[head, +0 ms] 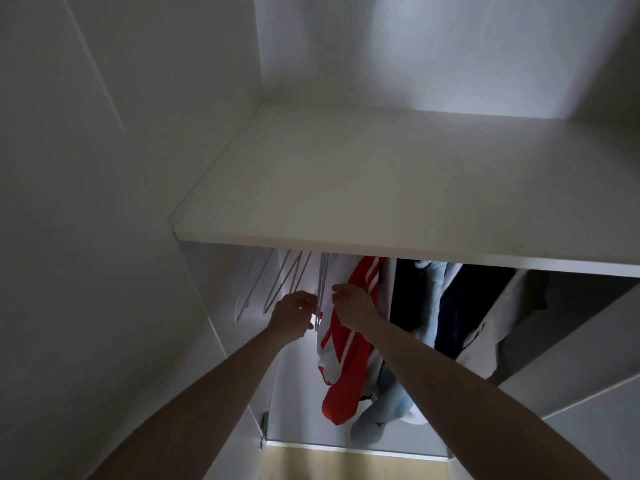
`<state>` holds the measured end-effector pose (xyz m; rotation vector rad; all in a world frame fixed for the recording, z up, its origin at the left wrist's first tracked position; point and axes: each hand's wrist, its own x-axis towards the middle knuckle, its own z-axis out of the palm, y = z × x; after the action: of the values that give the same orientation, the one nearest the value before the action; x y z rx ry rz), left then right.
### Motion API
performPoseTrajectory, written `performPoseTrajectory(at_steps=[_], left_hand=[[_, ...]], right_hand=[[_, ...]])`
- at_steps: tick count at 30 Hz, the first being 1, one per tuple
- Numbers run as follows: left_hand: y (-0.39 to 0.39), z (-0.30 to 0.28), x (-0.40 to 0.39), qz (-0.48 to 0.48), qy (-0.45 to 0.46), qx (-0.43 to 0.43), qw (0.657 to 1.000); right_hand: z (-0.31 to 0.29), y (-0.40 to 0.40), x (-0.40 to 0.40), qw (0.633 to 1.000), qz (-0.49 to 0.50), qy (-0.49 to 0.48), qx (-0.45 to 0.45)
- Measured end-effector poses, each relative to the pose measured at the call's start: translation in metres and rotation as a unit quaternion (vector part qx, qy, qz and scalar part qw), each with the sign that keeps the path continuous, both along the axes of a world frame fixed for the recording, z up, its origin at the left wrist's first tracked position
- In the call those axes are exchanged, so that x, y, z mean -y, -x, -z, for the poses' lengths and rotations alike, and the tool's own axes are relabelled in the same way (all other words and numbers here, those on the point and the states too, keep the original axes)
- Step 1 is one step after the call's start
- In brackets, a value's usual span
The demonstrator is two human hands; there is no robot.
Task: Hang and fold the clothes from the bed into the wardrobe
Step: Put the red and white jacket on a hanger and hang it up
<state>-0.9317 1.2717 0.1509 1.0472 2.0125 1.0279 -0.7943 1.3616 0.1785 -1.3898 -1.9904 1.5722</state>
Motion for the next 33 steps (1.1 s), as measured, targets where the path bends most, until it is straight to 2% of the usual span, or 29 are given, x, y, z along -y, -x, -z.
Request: performPoseTrajectory(at_steps=[4,12,20,24,29,33], left_hand=[[-0.005,-0.001,0.001,0.017,-0.053,0.001,0.998],[-0.006,0.007,0.010,-0.018,-0.097,0.039,0.994],[0.007,0.018,0.017,-0.071,-0.094,-0.058,0.991],[0.012,0.020,0.019,-0.087,-0.094,-0.062,0.990],[0.011,0.018,0.023,-0.098,-0.100,-0.063,0.988],[0.010,0.016,0.030,-0.102,-0.097,-0.095,0.985]], right_hand=[[-0.001,0.007,0.002,0.998,0.064,-0.008,-0.009],[-0.007,0.016,0.022,0.995,0.100,-0.001,-0.029],[-0.004,0.004,0.029,0.982,0.166,-0.083,-0.029],[-0.007,-0.013,0.036,0.979,0.169,-0.072,-0.087],[-0.007,-0.041,0.067,0.981,0.151,-0.099,-0.067],[-0.002,-0.076,0.100,0.984,0.157,-0.069,-0.058]])
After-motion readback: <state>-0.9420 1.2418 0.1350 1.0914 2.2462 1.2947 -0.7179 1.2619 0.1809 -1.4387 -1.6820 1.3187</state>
